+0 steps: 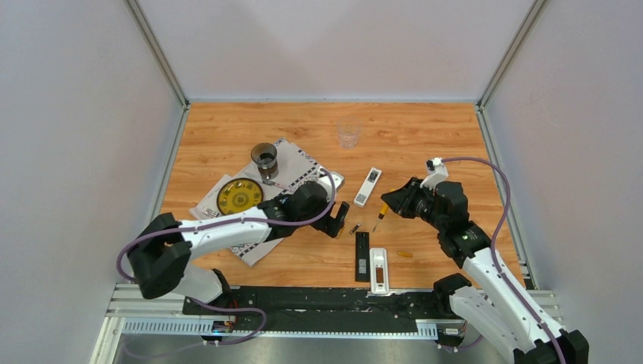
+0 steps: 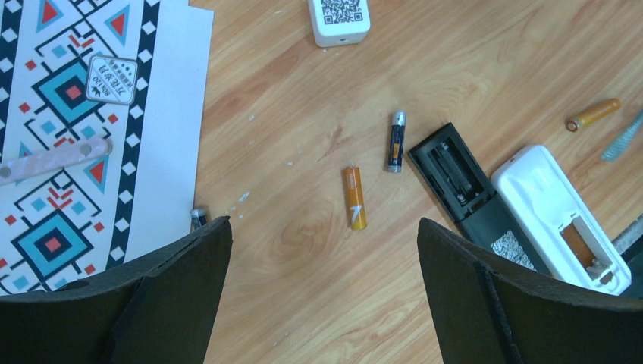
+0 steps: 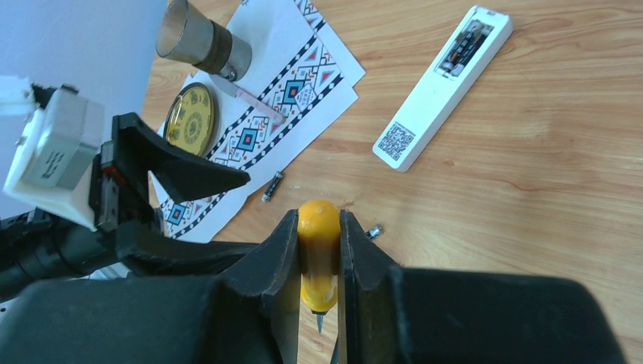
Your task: Unload the batteries from the remote control
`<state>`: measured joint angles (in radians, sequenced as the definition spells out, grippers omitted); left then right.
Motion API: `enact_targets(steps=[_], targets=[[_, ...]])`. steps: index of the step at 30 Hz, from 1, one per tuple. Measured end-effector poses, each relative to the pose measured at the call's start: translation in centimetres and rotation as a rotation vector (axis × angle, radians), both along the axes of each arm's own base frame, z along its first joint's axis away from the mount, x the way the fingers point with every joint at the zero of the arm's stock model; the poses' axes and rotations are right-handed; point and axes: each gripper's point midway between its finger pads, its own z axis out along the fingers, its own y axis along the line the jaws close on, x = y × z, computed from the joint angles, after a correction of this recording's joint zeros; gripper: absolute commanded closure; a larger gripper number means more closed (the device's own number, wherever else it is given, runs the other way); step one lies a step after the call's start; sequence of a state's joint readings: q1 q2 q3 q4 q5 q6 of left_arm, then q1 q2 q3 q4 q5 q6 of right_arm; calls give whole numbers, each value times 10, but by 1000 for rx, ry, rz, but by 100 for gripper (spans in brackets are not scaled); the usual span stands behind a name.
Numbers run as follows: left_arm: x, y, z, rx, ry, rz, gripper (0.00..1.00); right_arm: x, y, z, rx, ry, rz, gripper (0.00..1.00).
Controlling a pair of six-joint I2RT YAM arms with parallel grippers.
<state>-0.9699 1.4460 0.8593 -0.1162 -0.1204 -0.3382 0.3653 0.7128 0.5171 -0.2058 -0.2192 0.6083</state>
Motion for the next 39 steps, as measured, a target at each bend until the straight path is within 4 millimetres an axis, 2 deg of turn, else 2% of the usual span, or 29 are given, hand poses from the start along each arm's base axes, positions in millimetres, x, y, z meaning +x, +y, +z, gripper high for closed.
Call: enact_targets(steps=[7,13,18,24,27,30,33,34,39], targets=[[35,-48,5,75,23,-28,5,-6,-19,28,-11,-93,-77,100],[62,-76,-10,183,55,-24,5,-10,-31,47,-15,-157,-121,100],[71,-84,-35,269,98,-25,7,-12,-34,47,-31,-149,-132,100],[75,-83,-67,339,164,-29,18,-12,-35,48,-43,-153,-130,100],[77,-86,-75,349,188,-36,28,-12,-36,50,-43,-157,-131,100],[83,-94,-73,339,188,-41,41,-12,-36,50,-45,-156,-135,100],[89,-100,-75,339,190,-39,56,-12,-37,49,-47,-154,-136,100],[91,-100,-75,347,188,-35,66,-12,-37,49,-47,-153,-137,100],[93,-97,-75,352,206,-22,94,-12,-37,49,-48,-153,-137,100]])
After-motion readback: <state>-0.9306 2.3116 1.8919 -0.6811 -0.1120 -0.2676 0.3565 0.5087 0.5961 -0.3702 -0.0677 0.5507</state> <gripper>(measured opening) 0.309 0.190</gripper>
